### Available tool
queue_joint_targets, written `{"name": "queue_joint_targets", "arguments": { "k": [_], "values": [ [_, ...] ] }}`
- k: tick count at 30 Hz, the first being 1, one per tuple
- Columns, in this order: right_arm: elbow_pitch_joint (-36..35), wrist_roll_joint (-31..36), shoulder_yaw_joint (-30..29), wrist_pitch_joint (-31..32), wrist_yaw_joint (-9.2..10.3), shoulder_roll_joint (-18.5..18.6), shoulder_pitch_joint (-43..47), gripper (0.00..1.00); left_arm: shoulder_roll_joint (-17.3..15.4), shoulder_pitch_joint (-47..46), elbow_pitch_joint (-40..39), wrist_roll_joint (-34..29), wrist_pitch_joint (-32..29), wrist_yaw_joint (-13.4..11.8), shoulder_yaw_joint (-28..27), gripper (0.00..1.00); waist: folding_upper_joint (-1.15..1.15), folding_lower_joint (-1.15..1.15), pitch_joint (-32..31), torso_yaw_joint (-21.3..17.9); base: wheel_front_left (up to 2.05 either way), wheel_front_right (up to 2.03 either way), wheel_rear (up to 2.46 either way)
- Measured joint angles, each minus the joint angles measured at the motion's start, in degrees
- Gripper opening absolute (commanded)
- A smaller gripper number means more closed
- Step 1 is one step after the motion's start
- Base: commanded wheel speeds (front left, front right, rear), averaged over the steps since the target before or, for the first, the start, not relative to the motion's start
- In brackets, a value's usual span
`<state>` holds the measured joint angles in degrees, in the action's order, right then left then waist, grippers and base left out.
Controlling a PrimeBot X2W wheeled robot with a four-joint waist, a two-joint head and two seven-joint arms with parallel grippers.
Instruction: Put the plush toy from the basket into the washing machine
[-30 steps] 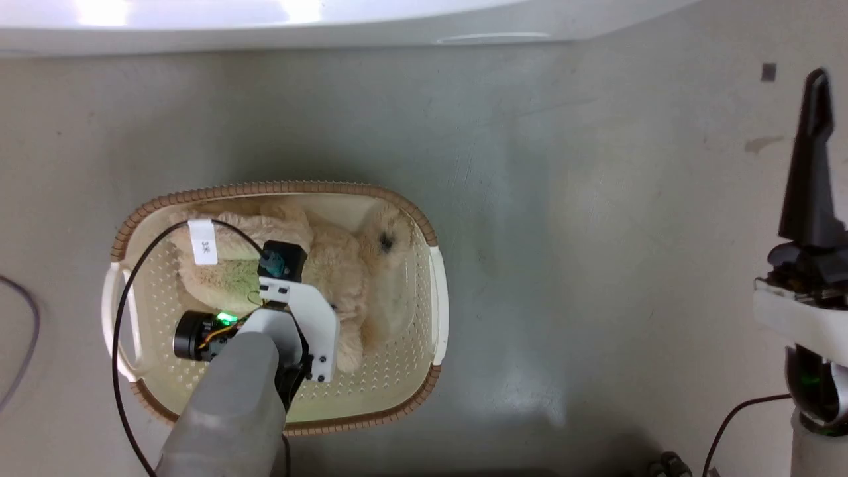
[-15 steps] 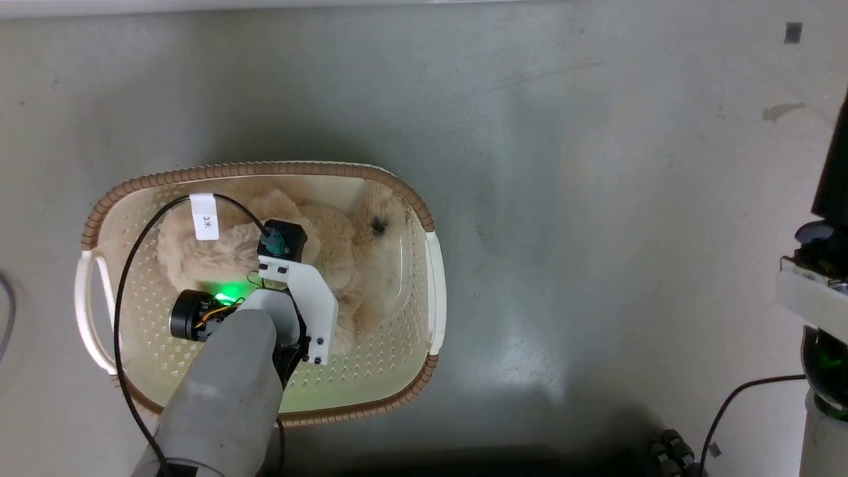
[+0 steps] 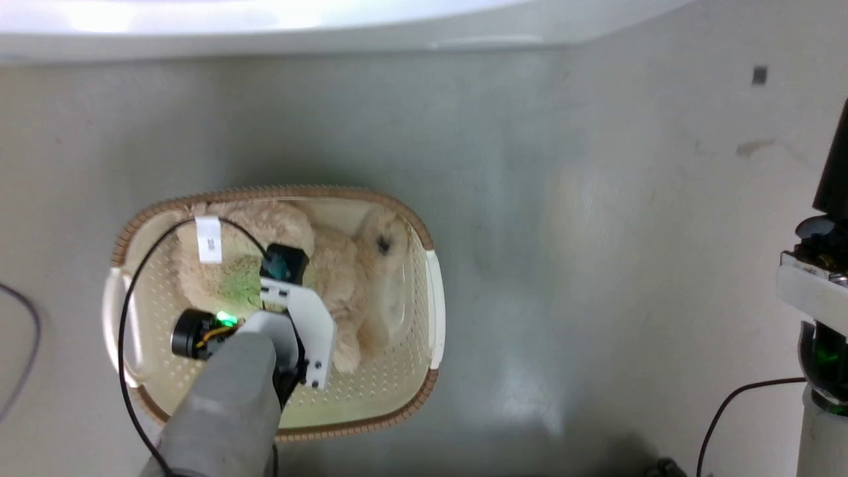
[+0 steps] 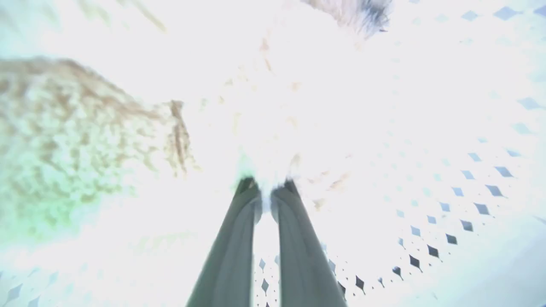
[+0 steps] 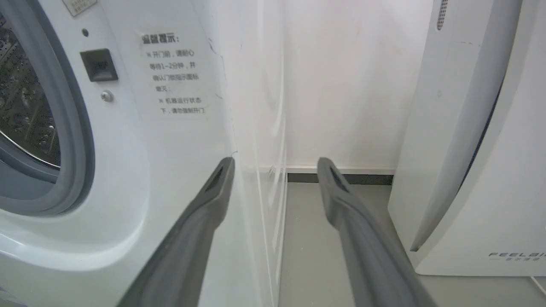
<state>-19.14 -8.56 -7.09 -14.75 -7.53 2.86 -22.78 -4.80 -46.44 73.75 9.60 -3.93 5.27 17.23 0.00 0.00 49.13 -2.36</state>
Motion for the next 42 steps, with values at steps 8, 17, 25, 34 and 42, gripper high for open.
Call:
{"name": "queue_joint_targets", "arguments": {
  "k": [8,17,25,34,42],
  "values": [
    [2.0,-0.1,0.6,0.0,0.00,0.0,3.1,1.00,0.2,4.6,0.2,0.3,3.6,1.4,2.0,0.00,0.00,0.00,-8.3,0.9,0.00,0.00,0.00],
    [3.6,-0.1,1.8,0.0,0.00,0.0,8.1,1.00,0.1,9.1,0.2,0.1,9.7,2.0,4.8,0.00,0.00,-0.01,-18.0,2.5,0.00,0.00,0.00],
    [4.7,-0.1,1.7,0.0,0.00,0.0,12.7,1.00,0.3,12.2,-0.5,1.1,16.4,2.0,6.0,0.00,0.00,-0.01,-26.4,4.2,0.00,0.00,0.00],
    [5.5,-0.3,1.5,0.0,0.00,0.0,16.5,1.00,0.8,14.0,-5.9,1.3,18.2,1.6,6.5,0.00,0.00,-0.01,-34.0,6.0,0.00,0.00,0.00],
    [5.5,-0.9,1.4,0.0,0.00,0.0,18.2,1.00,0.4,15.1,-16.4,2.0,18.2,-1.2,5.6,0.00,0.00,-0.01,-37.7,6.2,0.00,0.00,0.00]
  ]
}}
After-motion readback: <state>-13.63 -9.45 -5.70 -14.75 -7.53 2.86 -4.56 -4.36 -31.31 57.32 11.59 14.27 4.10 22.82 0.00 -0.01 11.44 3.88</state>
